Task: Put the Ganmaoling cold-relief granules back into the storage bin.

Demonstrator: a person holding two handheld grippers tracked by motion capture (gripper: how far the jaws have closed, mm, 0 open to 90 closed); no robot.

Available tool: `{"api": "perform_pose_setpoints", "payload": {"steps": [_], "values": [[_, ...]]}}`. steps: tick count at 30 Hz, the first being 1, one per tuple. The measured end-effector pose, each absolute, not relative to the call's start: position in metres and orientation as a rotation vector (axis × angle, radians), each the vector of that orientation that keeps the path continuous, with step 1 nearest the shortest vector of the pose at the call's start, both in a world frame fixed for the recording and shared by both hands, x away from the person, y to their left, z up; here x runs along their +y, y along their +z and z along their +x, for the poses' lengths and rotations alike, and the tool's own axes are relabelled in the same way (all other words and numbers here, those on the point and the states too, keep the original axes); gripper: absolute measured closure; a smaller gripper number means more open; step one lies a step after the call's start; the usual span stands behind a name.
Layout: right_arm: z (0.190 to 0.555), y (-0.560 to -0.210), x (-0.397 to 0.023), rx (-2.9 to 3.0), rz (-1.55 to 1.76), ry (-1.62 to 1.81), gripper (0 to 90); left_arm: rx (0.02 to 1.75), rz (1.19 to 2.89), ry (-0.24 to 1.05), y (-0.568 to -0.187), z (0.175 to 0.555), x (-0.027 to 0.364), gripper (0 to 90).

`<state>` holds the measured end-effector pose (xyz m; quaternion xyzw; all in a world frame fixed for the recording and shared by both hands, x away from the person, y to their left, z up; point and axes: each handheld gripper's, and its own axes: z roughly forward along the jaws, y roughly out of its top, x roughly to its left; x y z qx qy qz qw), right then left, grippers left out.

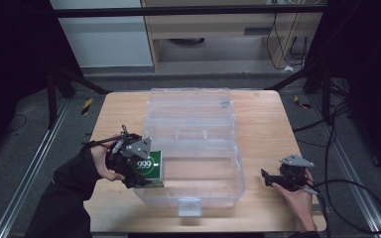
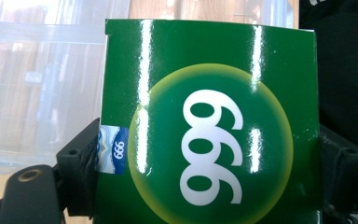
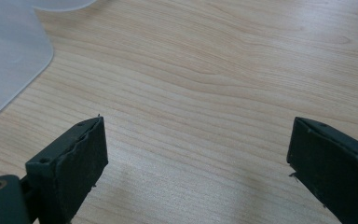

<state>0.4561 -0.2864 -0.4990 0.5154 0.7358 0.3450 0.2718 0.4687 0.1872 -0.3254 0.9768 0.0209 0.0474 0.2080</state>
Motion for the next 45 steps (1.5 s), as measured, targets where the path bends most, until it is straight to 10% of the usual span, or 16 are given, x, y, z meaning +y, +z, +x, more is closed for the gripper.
{"api": "perform_pose_setpoints", "payload": {"steps": [45], "values": [[0.457, -0.501, -0.285, 2.001, 1.379, 0.912, 5.2, 0.037, 2.707, 0.081, -0.357, 0.474, 0.178, 15.2]]}}
